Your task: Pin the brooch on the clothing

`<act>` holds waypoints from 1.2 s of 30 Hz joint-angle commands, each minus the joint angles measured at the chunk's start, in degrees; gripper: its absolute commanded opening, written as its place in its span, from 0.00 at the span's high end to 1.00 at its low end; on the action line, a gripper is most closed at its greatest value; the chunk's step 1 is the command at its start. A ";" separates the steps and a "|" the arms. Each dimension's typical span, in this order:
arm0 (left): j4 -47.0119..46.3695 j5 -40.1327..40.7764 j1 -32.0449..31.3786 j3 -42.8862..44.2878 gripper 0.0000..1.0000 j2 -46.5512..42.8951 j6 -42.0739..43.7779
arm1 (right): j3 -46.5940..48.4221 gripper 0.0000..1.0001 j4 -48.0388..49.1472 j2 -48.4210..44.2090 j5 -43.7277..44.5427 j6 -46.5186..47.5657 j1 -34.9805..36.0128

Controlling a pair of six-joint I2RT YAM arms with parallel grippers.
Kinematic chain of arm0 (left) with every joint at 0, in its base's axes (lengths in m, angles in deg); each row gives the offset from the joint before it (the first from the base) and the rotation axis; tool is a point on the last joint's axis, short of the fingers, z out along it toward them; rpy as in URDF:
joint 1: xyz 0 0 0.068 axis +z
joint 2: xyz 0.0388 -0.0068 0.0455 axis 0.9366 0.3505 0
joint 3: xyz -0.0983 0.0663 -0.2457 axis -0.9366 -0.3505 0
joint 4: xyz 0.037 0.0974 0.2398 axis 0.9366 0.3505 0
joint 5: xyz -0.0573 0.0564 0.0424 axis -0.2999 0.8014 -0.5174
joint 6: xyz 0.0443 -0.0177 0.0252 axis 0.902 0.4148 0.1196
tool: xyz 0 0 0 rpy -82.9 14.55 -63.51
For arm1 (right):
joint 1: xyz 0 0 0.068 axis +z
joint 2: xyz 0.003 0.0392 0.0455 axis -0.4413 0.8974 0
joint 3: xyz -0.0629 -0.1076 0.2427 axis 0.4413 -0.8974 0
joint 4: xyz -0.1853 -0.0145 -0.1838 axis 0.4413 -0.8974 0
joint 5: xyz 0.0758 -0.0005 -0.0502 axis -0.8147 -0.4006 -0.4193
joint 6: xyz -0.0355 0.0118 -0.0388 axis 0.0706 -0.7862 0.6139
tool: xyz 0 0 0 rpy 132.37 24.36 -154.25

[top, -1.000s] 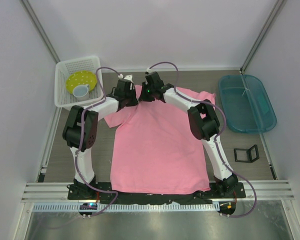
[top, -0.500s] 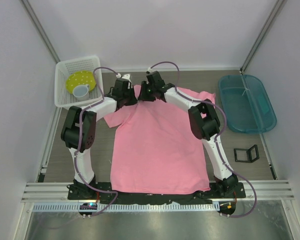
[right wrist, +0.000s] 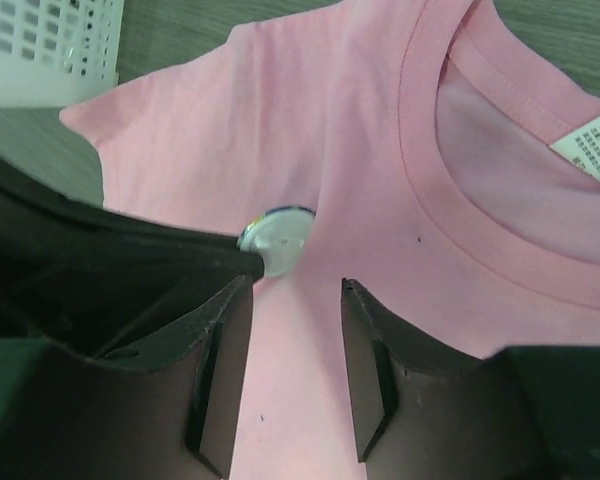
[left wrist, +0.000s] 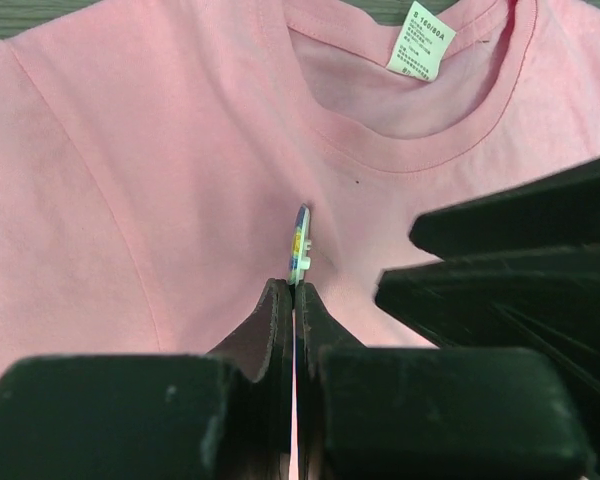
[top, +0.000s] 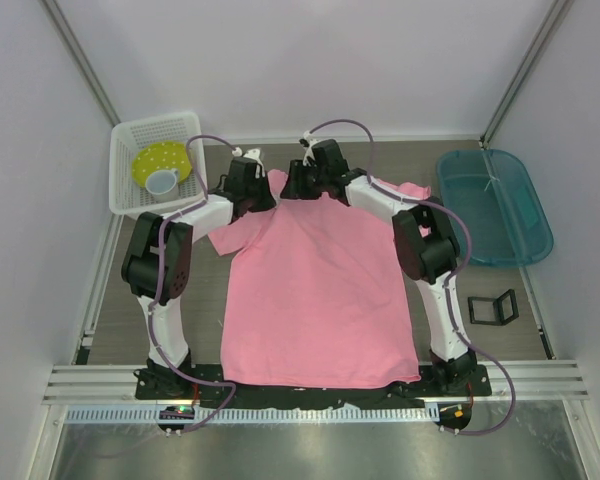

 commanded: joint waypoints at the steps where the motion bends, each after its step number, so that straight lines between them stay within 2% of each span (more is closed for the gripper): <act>1: -3.39 -1.29 0.23 0.23 1.00 -2.47 -0.92 | -5.65 0.55 8.90 -7.40 -2.57 6.77 -0.27; 9: -2.86 -1.64 0.32 0.93 1.00 -2.21 -1.45 | -8.73 0.64 9.17 -6.35 -1.33 7.04 0.17; 19: -2.59 -1.99 0.58 1.11 1.00 -2.03 -1.63 | -9.35 0.65 9.17 -4.33 0.24 8.09 1.31; 36: -3.03 -4.10 0.93 1.11 1.00 -1.94 -3.12 | -8.29 0.91 6.44 -2.05 3.41 10.91 2.19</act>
